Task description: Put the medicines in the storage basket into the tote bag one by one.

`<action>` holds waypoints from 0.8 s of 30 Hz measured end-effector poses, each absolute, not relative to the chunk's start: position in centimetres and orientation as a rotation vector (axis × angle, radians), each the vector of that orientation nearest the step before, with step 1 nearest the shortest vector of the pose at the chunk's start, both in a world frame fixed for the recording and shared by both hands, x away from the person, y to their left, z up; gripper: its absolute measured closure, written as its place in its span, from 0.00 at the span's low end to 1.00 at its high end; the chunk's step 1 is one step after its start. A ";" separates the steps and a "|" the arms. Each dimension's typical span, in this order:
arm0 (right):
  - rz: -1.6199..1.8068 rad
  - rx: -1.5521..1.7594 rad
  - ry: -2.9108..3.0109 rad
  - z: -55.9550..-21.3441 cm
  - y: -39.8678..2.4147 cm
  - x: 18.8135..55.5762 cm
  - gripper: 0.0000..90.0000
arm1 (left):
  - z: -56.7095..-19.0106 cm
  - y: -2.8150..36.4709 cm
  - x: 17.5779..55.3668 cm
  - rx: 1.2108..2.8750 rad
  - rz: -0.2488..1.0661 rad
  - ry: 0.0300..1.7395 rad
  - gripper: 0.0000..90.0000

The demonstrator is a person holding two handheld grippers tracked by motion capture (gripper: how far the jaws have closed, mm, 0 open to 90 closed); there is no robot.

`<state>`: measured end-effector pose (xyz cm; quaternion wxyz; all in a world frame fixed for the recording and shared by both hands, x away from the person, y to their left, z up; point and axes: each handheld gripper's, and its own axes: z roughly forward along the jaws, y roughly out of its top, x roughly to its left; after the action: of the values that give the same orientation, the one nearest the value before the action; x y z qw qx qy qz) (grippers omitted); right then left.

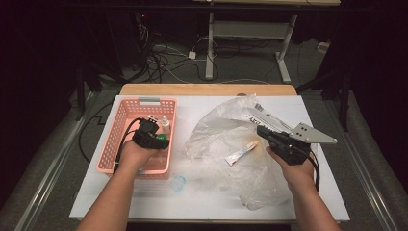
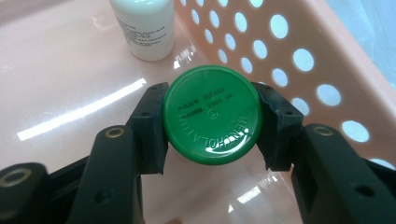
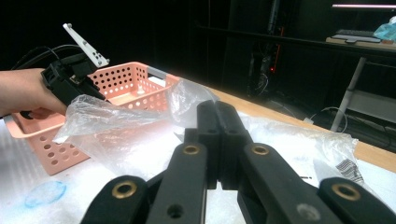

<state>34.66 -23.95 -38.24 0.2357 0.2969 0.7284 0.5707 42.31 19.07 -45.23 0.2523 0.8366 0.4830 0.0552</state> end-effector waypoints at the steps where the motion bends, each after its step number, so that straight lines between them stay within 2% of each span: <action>1: 1.566 0.814 1.997 -38.2 -24.0 34.7 1.00 | -45.2 19.1 42.3 2.275 0.153 1.315 0.55; 7: 1.568 0.817 1.997 -38.3 -23.9 34.7 1.00 | -45.0 19.2 42.2 2.258 0.174 1.317 0.55; 14: 1.569 0.820 1.994 -38.3 -24.0 34.7 1.00 | -43.9 19.7 41.9 2.167 0.203 1.311 0.55; 24: 1.572 0.818 1.987 -38.0 -24.1 34.6 1.00 | -41.9 20.4 40.4 2.097 0.312 1.281 0.55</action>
<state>34.57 -24.09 -38.04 0.2372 0.2985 0.7250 0.5736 40.43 20.36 -41.94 0.3263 0.8003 0.4889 0.1189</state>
